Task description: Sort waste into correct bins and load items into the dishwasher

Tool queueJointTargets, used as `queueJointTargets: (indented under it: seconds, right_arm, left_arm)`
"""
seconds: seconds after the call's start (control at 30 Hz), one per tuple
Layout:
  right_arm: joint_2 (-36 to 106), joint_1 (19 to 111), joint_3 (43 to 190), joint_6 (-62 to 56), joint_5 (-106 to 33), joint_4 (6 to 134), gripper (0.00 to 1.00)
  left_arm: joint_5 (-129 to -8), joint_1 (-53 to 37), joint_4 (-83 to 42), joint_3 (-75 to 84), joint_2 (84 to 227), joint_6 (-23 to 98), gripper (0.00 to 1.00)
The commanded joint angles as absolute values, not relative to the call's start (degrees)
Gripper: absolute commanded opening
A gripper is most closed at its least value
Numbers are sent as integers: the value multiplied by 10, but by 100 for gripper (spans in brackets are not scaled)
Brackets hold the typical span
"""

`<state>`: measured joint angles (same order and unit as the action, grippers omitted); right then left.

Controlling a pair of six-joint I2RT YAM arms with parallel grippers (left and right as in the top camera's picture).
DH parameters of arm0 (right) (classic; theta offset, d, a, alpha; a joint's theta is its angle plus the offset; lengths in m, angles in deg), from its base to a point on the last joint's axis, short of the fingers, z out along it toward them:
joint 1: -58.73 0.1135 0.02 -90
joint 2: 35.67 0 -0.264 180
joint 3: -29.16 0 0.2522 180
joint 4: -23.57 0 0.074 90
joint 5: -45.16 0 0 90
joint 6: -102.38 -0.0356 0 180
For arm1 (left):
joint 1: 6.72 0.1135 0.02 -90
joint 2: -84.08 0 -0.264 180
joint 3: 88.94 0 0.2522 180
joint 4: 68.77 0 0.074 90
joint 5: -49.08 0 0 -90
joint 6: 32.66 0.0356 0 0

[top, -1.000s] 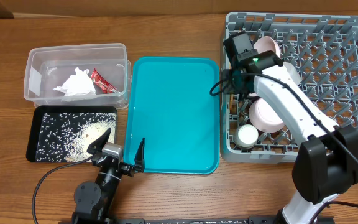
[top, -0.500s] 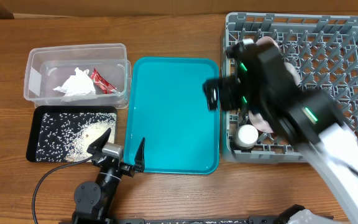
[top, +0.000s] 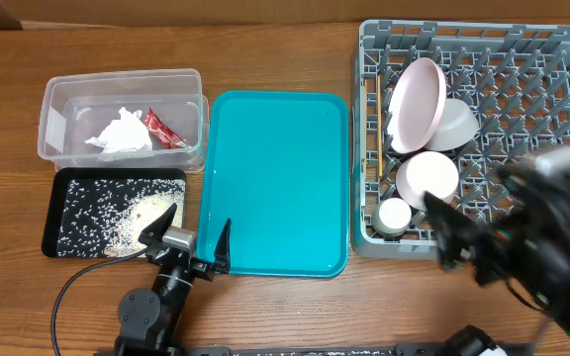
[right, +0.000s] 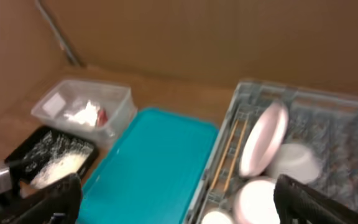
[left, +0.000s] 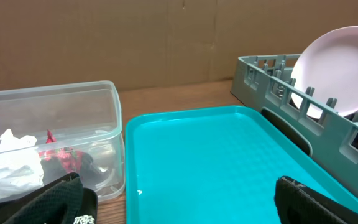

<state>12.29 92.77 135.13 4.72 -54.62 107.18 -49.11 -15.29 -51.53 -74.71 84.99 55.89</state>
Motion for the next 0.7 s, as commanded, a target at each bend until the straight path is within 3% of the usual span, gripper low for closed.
queueJointTargets:
  seconds: [0.0, 0.33, 0.47, 0.67]
  right_arm:
    - [77, 879, 1294, 160, -502, 1023, 100]
    - [-120, 663, 869, 170, -319, 763, 100]
    - [-232, 628, 687, 169, -301, 660, 100]
    - [-334, 606, 560, 169, -302, 575, 100]
  left_arm:
    - [-495, -150, -514, -749, 847, 559, 100]
    - [-495, -150, -514, -749, 847, 559, 100]
    - [-495, -150, -514, -749, 847, 559, 100]
    - [-495, -150, -514, -749, 847, 559, 100]
